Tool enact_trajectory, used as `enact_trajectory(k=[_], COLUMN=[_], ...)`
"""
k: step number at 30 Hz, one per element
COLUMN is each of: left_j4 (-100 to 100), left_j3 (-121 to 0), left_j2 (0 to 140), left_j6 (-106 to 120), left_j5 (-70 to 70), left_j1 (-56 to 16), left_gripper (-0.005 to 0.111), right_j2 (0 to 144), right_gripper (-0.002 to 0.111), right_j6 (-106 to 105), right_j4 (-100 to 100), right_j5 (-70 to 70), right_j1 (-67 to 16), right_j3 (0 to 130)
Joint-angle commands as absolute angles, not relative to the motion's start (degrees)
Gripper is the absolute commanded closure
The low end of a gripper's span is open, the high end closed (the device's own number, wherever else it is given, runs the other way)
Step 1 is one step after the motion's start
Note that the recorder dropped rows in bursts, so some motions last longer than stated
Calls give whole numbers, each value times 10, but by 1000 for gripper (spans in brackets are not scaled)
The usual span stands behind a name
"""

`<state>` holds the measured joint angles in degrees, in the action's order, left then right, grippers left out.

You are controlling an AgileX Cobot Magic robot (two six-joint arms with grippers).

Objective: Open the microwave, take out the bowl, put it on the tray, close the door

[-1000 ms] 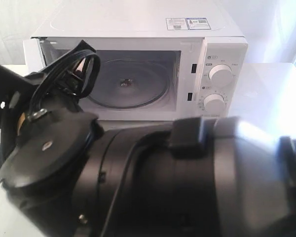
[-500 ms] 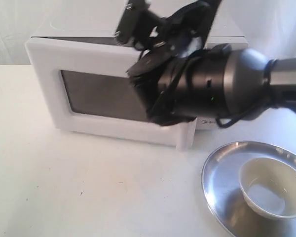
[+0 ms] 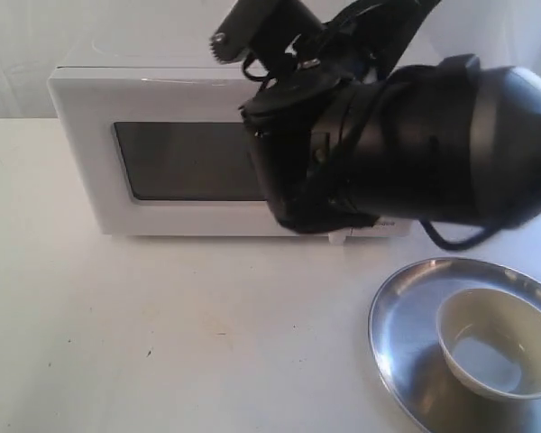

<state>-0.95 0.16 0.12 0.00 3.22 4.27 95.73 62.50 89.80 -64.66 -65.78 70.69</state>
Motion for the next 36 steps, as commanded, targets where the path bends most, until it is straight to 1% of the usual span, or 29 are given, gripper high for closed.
enact_trajectory(k=[1, 6, 8, 11, 14, 17, 21, 29, 32, 36], left_j4=[-5, -5, -5, -5, -5, -5, -5, -5, -5, -5], left_j3=[0, 0, 0, 0, 0, 0, 0, 0, 0, 0], left_j2=[0, 0, 0, 0, 0, 0, 0, 0, 0, 0], left_j6=[0, 0, 0, 0, 0, 0, 0, 0, 0, 0], left_j5=[35, 35, 35, 35, 35, 35, 35, 35, 35, 35], left_j1=[42, 42, 42, 42, 42, 42, 42, 42, 42, 42], left_gripper=[107, 107, 107, 107, 107, 107, 107, 107, 107, 107], right_j2=[856, 688, 612, 509, 429, 361, 296, 208, 183, 168], right_gripper=[108, 108, 108, 108, 108, 108, 108, 108, 108, 108], right_j6=[713, 728, 734, 765, 821, 838, 838, 835, 826, 825], right_j4=[948, 959, 959, 956, 925, 877, 874, 876, 888, 853], right_j5=[-587, -528, -466, -360, -317, -315, -317, -321, -347, -436], right_j1=[-762, -883, -917, -930, -930, -930, -930, -930, -930, -930], right_j3=[651, 547, 495, 428, 382, 362, 361, 360, 360, 340])
